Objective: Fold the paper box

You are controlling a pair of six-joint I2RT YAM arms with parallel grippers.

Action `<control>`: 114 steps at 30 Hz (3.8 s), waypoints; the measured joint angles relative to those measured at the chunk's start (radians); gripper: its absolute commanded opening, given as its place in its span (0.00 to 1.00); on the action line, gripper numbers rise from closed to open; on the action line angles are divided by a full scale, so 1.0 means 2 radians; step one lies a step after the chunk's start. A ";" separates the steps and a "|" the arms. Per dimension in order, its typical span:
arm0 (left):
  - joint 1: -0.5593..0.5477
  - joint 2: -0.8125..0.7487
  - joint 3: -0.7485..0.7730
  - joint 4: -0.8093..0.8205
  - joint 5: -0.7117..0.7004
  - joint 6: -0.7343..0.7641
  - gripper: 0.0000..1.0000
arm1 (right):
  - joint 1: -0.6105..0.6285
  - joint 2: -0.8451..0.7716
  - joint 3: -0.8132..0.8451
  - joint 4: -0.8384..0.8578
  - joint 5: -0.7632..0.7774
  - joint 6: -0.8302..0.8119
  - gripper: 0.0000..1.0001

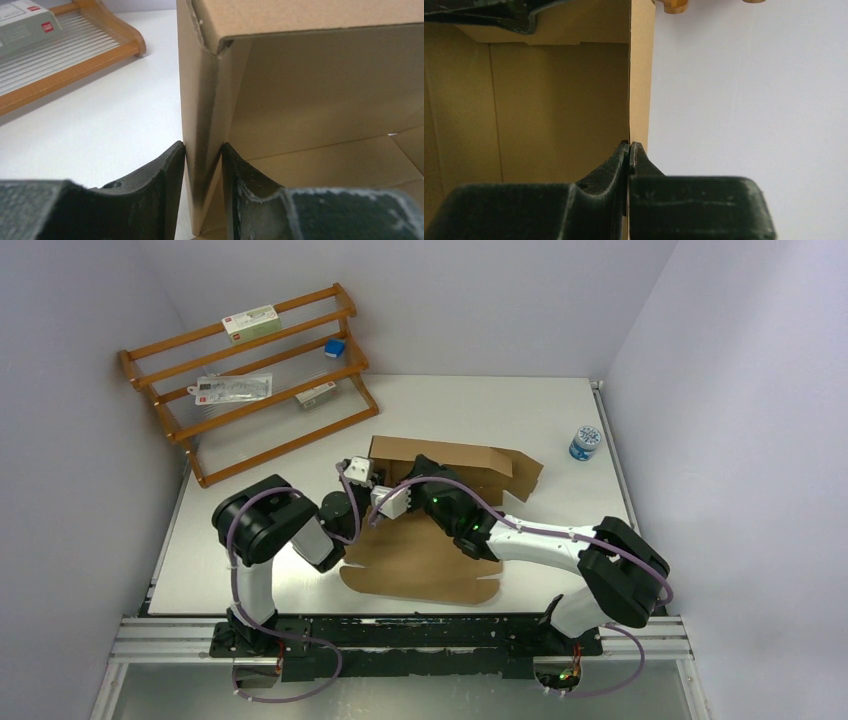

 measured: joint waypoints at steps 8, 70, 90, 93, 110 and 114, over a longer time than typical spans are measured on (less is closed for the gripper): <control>-0.035 0.015 0.019 0.000 -0.112 0.012 0.33 | 0.003 0.000 0.011 -0.018 -0.006 0.014 0.00; -0.004 -0.120 0.009 -0.179 -0.127 0.002 0.06 | -0.009 -0.169 -0.031 0.008 -0.080 0.263 0.69; 0.008 -0.186 -0.009 -0.272 -0.075 -0.002 0.62 | -0.009 -0.166 -0.039 0.053 -0.086 0.333 0.76; 0.008 -0.220 -0.020 -0.288 -0.069 -0.006 0.68 | -0.009 -0.167 -0.039 0.052 -0.084 0.338 0.77; 0.010 -0.509 -0.057 -0.498 -0.070 -0.098 0.90 | -0.011 -0.241 -0.007 -0.055 0.067 0.538 0.78; 0.038 -0.485 0.016 -0.535 -0.050 -0.126 0.90 | -0.012 -0.249 -0.004 -0.087 0.091 0.624 0.78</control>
